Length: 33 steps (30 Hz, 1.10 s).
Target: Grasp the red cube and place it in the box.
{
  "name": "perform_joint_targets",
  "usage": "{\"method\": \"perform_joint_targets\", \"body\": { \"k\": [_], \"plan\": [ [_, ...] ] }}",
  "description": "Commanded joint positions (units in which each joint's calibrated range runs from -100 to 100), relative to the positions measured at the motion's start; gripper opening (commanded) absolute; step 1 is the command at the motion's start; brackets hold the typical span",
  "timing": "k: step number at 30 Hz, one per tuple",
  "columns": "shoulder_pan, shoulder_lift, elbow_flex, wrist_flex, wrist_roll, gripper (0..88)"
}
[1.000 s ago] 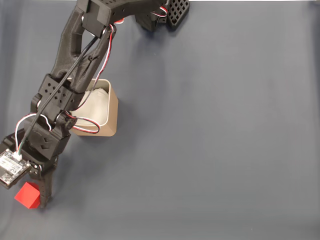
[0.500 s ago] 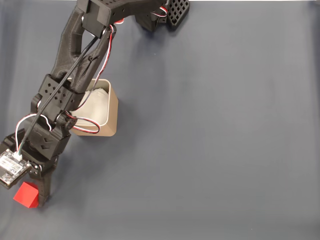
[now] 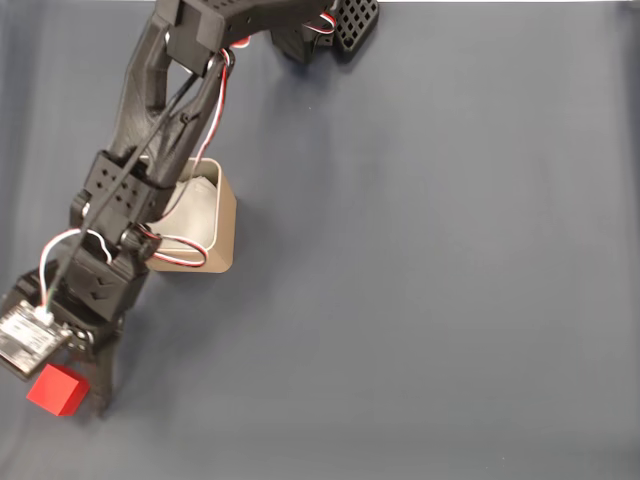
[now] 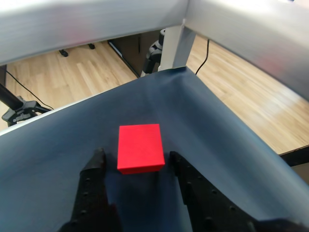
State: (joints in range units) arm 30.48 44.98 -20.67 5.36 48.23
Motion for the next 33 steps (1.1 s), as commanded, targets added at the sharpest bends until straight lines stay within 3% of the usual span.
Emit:
{"method": "perform_joint_targets", "body": {
  "k": [1, 33],
  "plan": [
    [-0.91, -5.30, -0.20, -1.30, -0.88, 29.2],
    [-0.98, -6.43, -0.20, -0.97, -1.17, 14.1]
  ]
}}
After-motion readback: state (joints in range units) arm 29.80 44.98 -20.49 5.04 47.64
